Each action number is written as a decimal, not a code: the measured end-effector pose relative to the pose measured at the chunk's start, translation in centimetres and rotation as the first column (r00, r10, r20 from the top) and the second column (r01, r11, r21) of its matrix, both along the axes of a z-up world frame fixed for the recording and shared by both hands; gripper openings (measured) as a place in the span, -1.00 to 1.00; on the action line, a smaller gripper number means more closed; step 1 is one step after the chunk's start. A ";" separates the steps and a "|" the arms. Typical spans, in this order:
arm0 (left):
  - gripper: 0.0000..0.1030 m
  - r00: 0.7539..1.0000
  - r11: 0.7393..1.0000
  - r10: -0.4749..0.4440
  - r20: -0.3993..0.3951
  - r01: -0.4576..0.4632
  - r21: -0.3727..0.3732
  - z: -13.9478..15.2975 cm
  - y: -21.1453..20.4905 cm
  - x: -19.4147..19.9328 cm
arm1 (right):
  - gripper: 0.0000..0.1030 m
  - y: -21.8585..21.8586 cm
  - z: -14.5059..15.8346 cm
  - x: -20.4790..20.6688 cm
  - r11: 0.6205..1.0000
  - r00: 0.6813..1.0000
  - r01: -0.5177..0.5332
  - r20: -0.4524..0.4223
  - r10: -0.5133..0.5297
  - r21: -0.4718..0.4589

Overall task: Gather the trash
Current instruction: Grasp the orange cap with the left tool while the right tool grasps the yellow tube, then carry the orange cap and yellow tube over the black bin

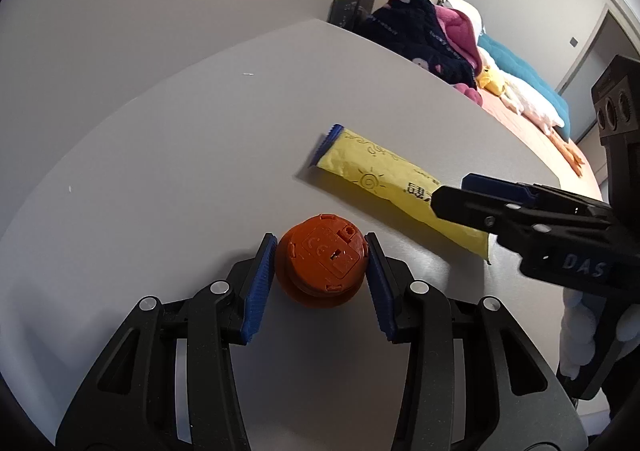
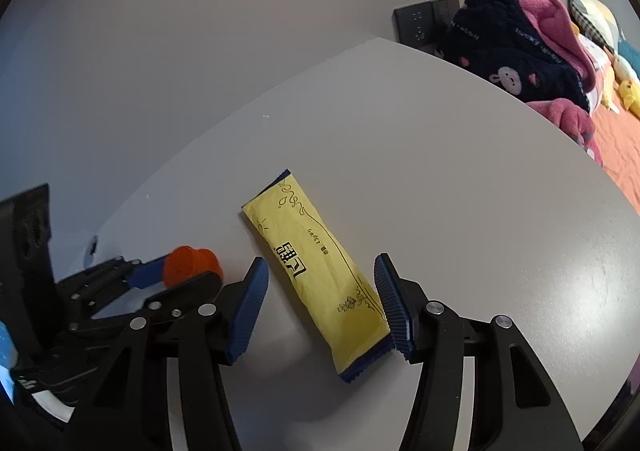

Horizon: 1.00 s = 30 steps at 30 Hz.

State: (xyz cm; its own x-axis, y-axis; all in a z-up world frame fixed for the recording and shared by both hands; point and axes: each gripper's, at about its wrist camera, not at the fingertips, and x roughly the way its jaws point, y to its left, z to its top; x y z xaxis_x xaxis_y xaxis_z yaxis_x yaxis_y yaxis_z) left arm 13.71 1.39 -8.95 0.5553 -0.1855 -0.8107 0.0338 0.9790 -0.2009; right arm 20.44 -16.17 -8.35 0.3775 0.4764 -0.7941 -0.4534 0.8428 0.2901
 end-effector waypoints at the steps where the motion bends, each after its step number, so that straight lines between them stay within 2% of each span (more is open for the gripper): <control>1: -0.16 1.000 1.000 0.002 -0.001 -0.002 -0.001 0.0 0.1 0.0 | 0.05 0.1 -0.2 0.0 1.000 1.000 -0.003 0.000 0.003 -0.009; 3: -0.16 1.000 1.000 0.006 -0.003 -0.006 -0.002 -0.1 0.2 0.1 | -0.06 0.3 -0.6 0.2 0.999 1.000 -0.006 -0.008 0.006 -0.040; 5: -0.16 1.000 1.000 0.007 -0.005 -0.007 -0.005 -0.1 0.3 0.0 | -0.33 0.3 -1.1 0.3 0.999 1.000 -0.005 -0.025 0.004 -0.052; 7: -0.16 1.000 1.000 0.009 -0.005 -0.009 -0.004 -0.1 0.4 0.0 | -0.43 0.0 -1.2 0.3 0.999 0.999 0.009 -0.040 -0.011 -0.041; 16: -0.16 1.000 1.000 0.006 0.013 -0.006 -0.018 1.0 -0.2 -0.5 | -0.44 -2.0 0.3 -0.4 0.998 0.998 0.038 -0.056 -0.036 0.042; 30: -0.16 0.995 0.997 -0.065 0.069 0.067 -0.027 4.4 -3.9 -1.7 | -0.44 -6.5 4.9 -4.4 0.989 0.994 0.109 -0.002 -0.110 0.104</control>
State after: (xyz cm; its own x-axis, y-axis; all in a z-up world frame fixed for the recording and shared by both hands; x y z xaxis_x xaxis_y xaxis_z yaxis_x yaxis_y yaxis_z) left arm 11.97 -2.55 -4.57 0.5947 -0.2471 -0.7651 0.1128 0.9678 -0.2249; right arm 16.05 -22.67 -3.45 0.4347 0.5119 -0.7410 -0.3613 0.8528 0.3772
